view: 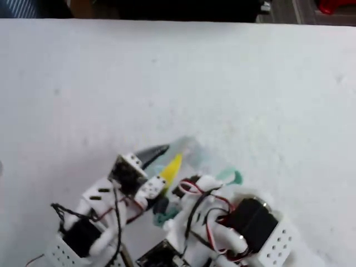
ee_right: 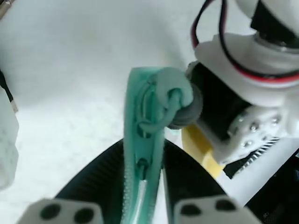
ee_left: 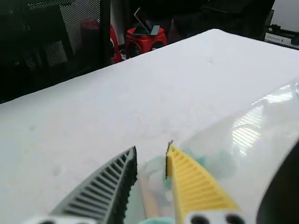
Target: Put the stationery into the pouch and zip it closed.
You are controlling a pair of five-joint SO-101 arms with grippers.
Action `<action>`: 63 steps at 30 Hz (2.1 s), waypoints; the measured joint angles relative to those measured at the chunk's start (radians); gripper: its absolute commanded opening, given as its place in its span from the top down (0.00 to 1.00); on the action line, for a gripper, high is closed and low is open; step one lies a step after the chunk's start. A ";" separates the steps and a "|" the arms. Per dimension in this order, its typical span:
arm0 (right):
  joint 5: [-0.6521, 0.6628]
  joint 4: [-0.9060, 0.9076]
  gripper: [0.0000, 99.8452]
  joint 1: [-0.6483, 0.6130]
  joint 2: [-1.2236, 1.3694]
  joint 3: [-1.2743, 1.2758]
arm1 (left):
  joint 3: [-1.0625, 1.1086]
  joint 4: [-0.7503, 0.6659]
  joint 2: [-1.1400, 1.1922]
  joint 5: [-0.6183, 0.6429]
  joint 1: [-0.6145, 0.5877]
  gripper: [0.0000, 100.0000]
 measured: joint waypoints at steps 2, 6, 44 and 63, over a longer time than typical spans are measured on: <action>0.000 -0.031 0.98 0.032 -0.018 0.002 | -0.012 0.063 -0.014 0.000 0.000 0.87; 0.003 -0.071 0.98 0.121 -0.046 0.003 | -0.112 0.247 -0.012 0.000 0.000 0.87; -0.410 -0.496 0.98 0.285 -0.051 0.035 | -0.413 0.410 -0.017 -0.035 -0.110 0.87; -0.574 -0.598 0.98 0.270 -0.066 0.058 | -0.345 0.253 -0.015 0.052 -0.141 0.86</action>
